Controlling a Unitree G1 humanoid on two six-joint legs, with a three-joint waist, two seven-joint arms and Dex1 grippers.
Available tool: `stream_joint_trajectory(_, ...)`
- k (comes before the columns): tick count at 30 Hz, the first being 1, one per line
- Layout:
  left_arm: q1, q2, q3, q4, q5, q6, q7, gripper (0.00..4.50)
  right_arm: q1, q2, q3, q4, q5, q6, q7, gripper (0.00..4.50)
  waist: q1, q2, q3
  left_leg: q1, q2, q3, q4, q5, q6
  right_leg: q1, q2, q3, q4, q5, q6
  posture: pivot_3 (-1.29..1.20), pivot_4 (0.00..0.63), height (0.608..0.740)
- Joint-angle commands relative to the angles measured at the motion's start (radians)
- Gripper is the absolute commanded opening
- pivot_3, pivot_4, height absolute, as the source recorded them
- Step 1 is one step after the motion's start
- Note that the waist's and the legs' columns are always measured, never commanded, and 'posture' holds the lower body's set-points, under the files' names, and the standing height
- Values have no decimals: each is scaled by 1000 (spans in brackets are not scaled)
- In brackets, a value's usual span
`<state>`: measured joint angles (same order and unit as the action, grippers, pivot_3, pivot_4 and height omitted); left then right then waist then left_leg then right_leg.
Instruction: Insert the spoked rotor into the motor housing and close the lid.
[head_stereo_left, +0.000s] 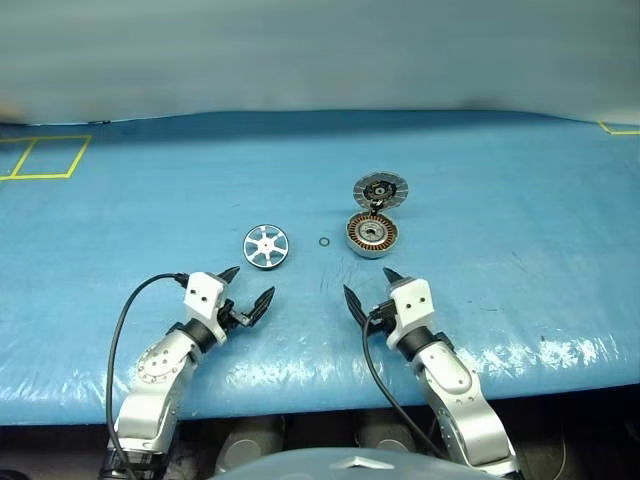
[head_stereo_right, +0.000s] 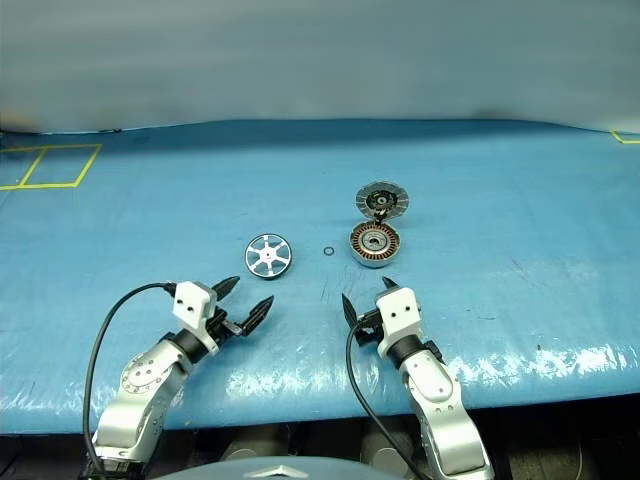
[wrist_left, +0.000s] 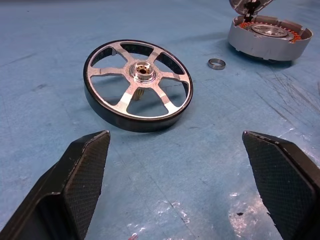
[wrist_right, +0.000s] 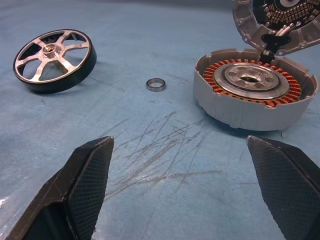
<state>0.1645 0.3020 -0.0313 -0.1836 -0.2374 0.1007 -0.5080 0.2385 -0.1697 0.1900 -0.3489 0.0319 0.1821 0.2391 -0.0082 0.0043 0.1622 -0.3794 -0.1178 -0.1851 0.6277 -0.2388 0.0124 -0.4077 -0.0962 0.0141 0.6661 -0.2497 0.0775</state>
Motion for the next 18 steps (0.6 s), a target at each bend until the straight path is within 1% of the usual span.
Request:
stream_joint_trajectory(1,4,-1,-6,-73,0,23,15,4500,-6,5,4,-25,-2,2,-3,4486,-1,0,0,0,0,0,0,0,0,0,0,0,0,0,0,0,150,740)
stream_joint_trajectory(8,12,2,-8,-97,-1,45,21,4500,-5,6,6,-28,-3,8,-1,4486,-1,0,0,0,0,1,0,0,0,0,0,0,0,0,0,0,150,740)
stream_joint_trajectory(16,13,3,-5,-78,0,29,15,4500,-8,6,6,-29,-2,17,1,4486,0,0,0,0,0,1,0,0,0,0,0,0,0,1,0,0,150,740)
stream_joint_trajectory(18,12,3,-1,-62,0,17,11,4500,-21,5,0,-48,-3,72,-7,4486,0,0,0,0,0,1,0,0,0,0,0,0,0,1,0,0,150,740)
